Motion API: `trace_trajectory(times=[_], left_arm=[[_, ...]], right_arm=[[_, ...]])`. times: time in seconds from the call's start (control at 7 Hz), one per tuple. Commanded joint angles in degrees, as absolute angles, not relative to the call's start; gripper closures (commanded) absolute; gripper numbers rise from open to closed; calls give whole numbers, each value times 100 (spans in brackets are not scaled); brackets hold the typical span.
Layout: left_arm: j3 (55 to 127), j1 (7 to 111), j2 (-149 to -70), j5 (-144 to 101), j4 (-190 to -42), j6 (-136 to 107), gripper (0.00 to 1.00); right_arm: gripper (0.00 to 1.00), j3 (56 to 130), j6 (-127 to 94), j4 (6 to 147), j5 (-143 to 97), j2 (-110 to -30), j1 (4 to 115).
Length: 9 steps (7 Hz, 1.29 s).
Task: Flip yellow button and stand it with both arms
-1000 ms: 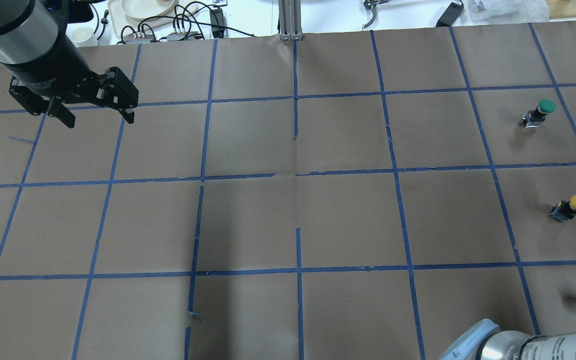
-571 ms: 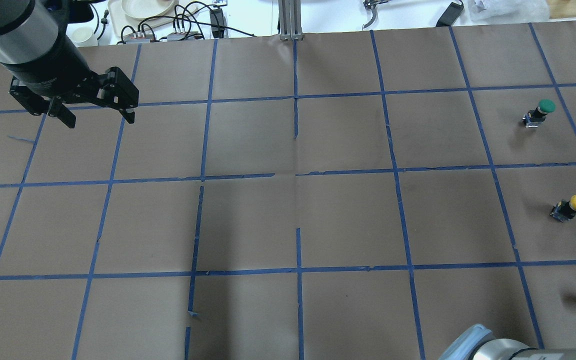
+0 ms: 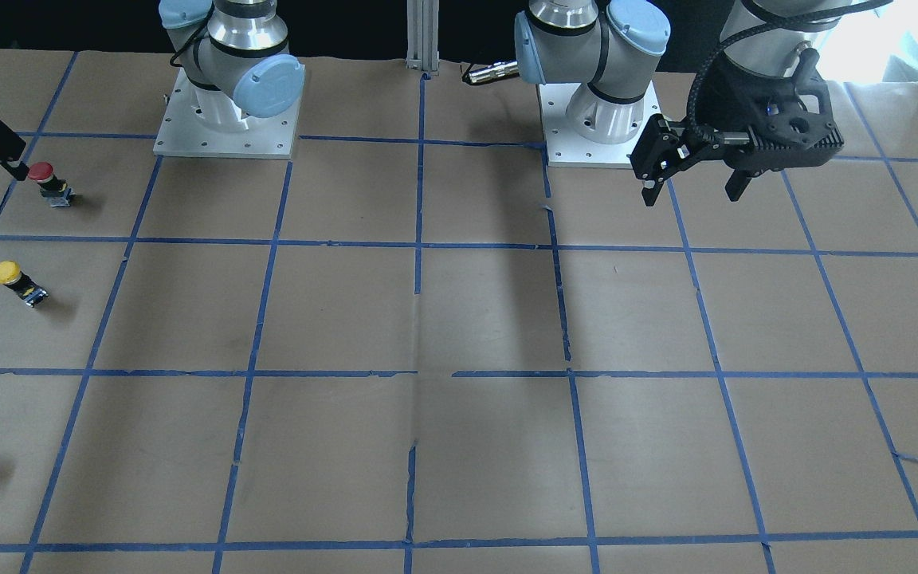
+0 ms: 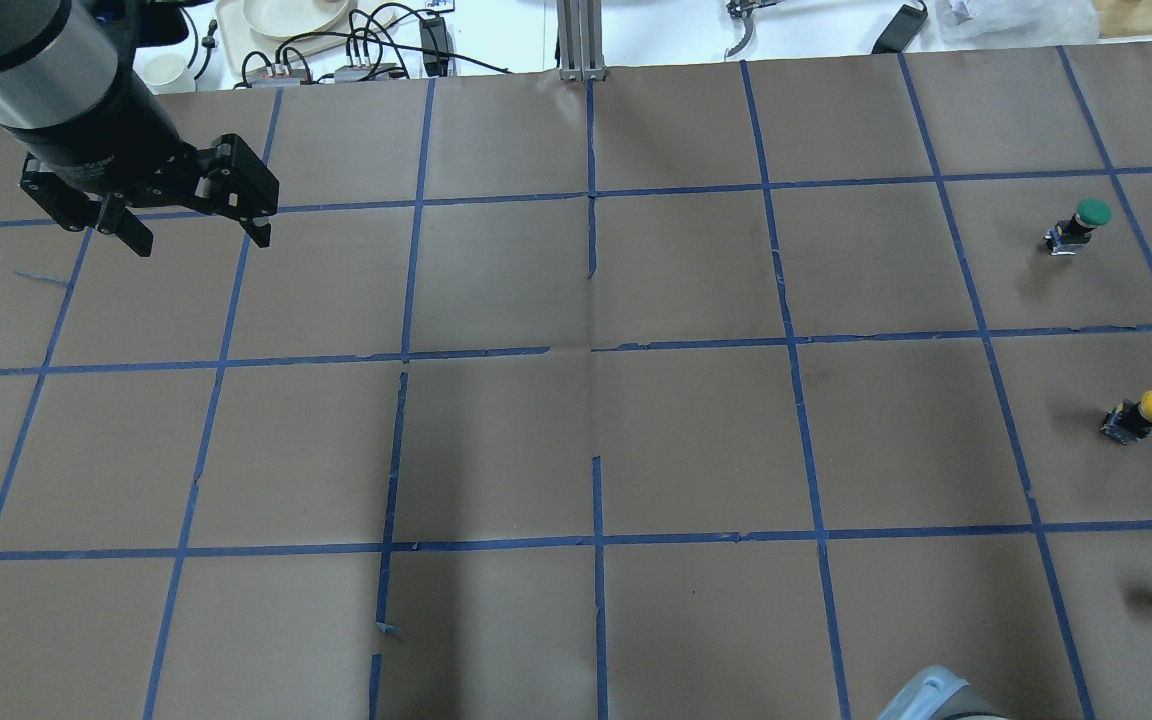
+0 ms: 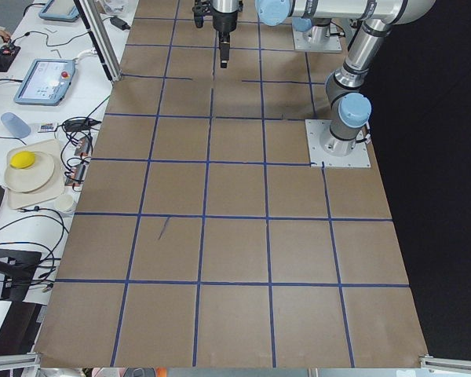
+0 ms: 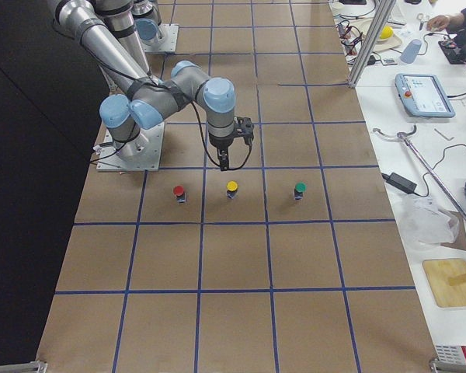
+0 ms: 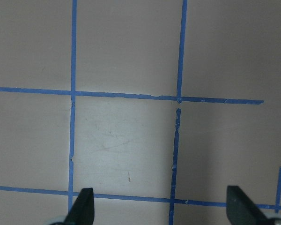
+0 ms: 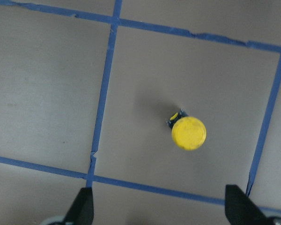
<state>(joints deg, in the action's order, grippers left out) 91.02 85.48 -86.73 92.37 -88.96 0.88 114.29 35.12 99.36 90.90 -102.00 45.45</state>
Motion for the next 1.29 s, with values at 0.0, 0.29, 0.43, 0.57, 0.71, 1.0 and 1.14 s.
trace_trajectory(times=[0.0, 0.29, 0.43, 0.57, 0.71, 1.0, 1.14], left_arm=[[9105, 8552, -8675, 9237, -8895, 88, 0], [9088, 8552, -8684, 9237, -8895, 70, 0], [9097, 8552, -8684, 9237, -8895, 70, 0], [9097, 8552, -8684, 9237, -8895, 70, 0], [9097, 8543, -8684, 9237, -8895, 70, 0], [9105, 8543, -8684, 9237, -8895, 70, 0], [9097, 8543, -8684, 9237, -8895, 70, 0]], right_arm=[[0, 11408, 1687, 9738, 9132, -10389, 4988], [0, 11138, -419, 9773, 9132, -10328, 6818], [0, 11023, -1605, 9808, 9045, -10136, 7717], [0, 10813, -1887, 9869, 9096, -9986, 8326], [0, 10454, -1881, 9766, 9044, -9889, 8663], [0, 9436, -1872, 8951, 9018, -9407, 8903], [0, 9196, -1881, 8756, 9009, -9213, 8990]])
